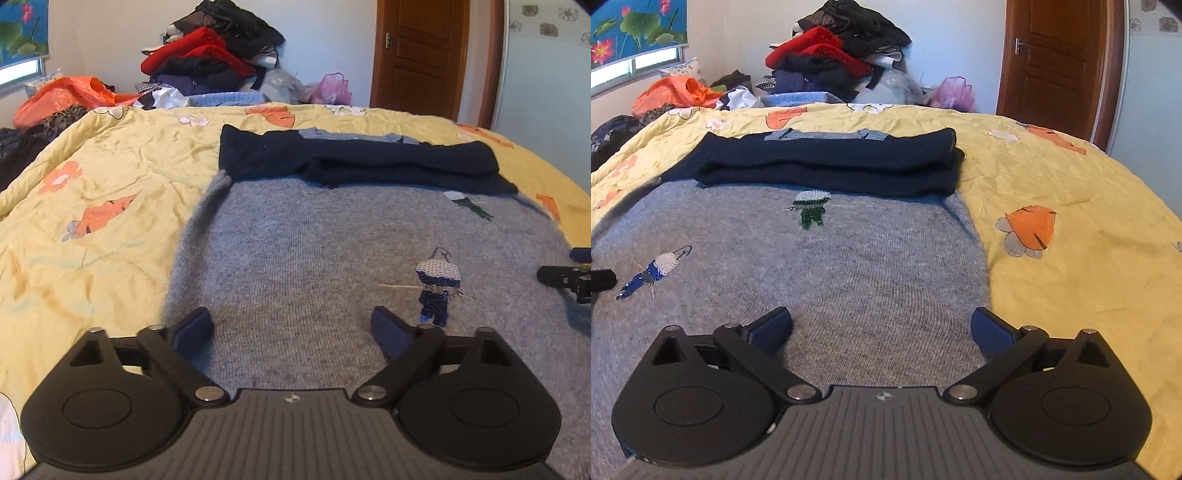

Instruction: Fold small clothes

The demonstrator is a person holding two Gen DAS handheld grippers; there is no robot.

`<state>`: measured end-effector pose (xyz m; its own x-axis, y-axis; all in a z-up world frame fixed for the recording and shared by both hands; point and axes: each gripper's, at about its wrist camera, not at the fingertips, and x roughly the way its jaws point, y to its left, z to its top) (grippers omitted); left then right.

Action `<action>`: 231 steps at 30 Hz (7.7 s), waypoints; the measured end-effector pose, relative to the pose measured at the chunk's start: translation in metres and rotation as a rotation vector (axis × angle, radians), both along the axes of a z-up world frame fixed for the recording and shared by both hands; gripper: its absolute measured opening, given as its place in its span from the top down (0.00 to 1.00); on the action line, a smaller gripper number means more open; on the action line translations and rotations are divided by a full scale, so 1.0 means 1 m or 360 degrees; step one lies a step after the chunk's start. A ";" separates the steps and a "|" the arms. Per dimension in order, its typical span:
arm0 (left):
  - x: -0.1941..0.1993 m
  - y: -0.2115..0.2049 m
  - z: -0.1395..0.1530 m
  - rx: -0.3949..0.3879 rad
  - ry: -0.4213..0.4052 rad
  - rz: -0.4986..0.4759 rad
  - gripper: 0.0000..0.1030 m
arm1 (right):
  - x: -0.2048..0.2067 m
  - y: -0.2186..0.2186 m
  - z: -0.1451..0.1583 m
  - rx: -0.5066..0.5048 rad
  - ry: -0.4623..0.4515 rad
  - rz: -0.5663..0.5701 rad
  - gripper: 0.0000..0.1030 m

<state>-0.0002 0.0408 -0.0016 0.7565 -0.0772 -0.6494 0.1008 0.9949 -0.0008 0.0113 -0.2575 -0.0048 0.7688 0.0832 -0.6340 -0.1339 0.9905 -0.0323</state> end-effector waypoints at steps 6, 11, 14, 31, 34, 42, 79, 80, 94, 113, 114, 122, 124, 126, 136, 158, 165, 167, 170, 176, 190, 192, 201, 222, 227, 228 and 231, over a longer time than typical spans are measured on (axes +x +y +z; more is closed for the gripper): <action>-0.001 -0.003 0.000 0.0020 -0.0004 0.0020 0.03 | -0.024 0.018 0.015 0.0020 -0.0041 0.0016 0.09; -0.005 -0.005 0.001 0.0037 0.0001 0.0020 0.03 | -0.046 0.035 0.001 0.0014 0.0009 0.0151 0.00; -0.009 -0.003 0.001 0.0051 0.0008 0.0006 0.03 | -0.052 0.025 0.002 0.0018 0.0026 0.0178 0.00; -0.010 -0.003 -0.001 0.0030 0.0007 0.0035 0.00 | -0.061 0.018 0.001 0.0024 0.0012 0.0193 0.00; -0.010 -0.002 -0.001 0.0026 0.0008 0.0035 0.00 | -0.060 0.018 0.001 0.0022 0.0012 0.0193 0.00; -0.008 -0.002 -0.001 0.0023 0.0008 0.0042 0.00 | -0.060 0.018 0.001 0.0029 0.0008 0.0191 0.00; -0.103 -0.011 0.004 0.0072 0.0052 -0.0085 0.00 | -0.062 0.017 0.001 0.0025 0.0004 0.0181 0.00; -0.110 -0.012 0.005 0.0083 0.0049 -0.0097 0.00 | -0.064 0.017 0.001 0.0019 0.0006 0.0177 0.00; -0.164 0.004 0.011 0.0082 0.0067 -0.0146 0.00 | -0.146 -0.006 0.015 -0.0023 0.0237 0.0343 0.00; -0.138 0.112 0.016 -0.1050 0.0369 0.0101 0.00 | -0.137 -0.127 0.003 0.1574 0.0805 0.0057 0.00; -0.136 0.121 0.010 -0.1232 0.0439 0.0070 0.00 | -0.137 -0.129 0.003 0.1606 0.0816 0.0056 0.00; -0.131 0.143 -0.013 -0.1708 0.0621 0.0065 0.00 | -0.131 -0.118 0.006 0.1583 0.0820 0.0141 0.00; -0.130 0.141 -0.012 -0.1686 0.0632 0.0045 0.00 | -0.126 -0.115 0.006 0.1568 0.0818 0.0153 0.00; -0.129 0.139 -0.012 -0.1685 0.0633 0.0032 0.01 | -0.125 -0.114 0.006 0.1561 0.0815 0.0161 0.00; -0.135 0.128 -0.019 -0.1470 0.0653 0.0041 0.75 | -0.132 -0.100 0.006 0.1493 0.0711 0.0188 0.00; -0.100 0.138 0.042 -0.1478 0.0286 -0.0109 0.95 | -0.101 -0.127 0.039 0.1677 0.0425 0.0236 0.90; -0.023 0.135 0.081 -0.1424 0.0041 -0.0118 0.95 | -0.035 -0.140 0.045 0.1950 0.0122 0.0157 0.90; 0.006 0.131 0.093 -0.1416 -0.0021 -0.0134 0.95 | -0.008 -0.140 0.046 0.2000 0.0055 0.0140 0.90; 0.056 0.124 0.107 -0.1387 -0.0081 -0.0156 0.95 | 0.039 -0.146 0.045 0.2065 0.0005 0.0115 0.90; 0.168 0.101 0.111 -0.1211 -0.0108 -0.0107 0.95 | 0.150 -0.159 0.036 0.2078 -0.0020 -0.0024 0.90; 0.297 0.107 0.057 -0.1066 -0.0053 0.0423 0.04 | 0.266 -0.142 -0.011 0.1756 0.0080 -0.0233 0.29; 0.281 0.119 0.065 -0.1047 -0.0164 0.0512 0.02 | 0.255 -0.139 0.002 0.1639 0.0050 -0.0185 0.24; 0.133 0.144 0.030 -0.1258 -0.0085 0.0605 0.02 | 0.119 -0.160 0.011 0.1493 0.0117 -0.0118 0.20; 0.091 0.109 -0.010 -0.1570 0.0089 0.0615 0.28 | 0.100 -0.107 -0.021 0.1503 0.0160 -0.0391 0.39; 0.103 0.088 -0.012 -0.1434 0.0154 0.0496 0.36 | 0.106 -0.099 -0.028 0.1541 0.0164 -0.0355 0.51; 0.105 0.087 -0.011 -0.1401 0.0134 0.0499 0.38 | 0.108 -0.098 -0.028 0.1549 0.0164 -0.0354 0.52; 0.120 0.084 -0.014 -0.1245 0.0174 0.0586 0.95 | 0.114 -0.098 -0.031 0.1557 0.0177 -0.0372 0.65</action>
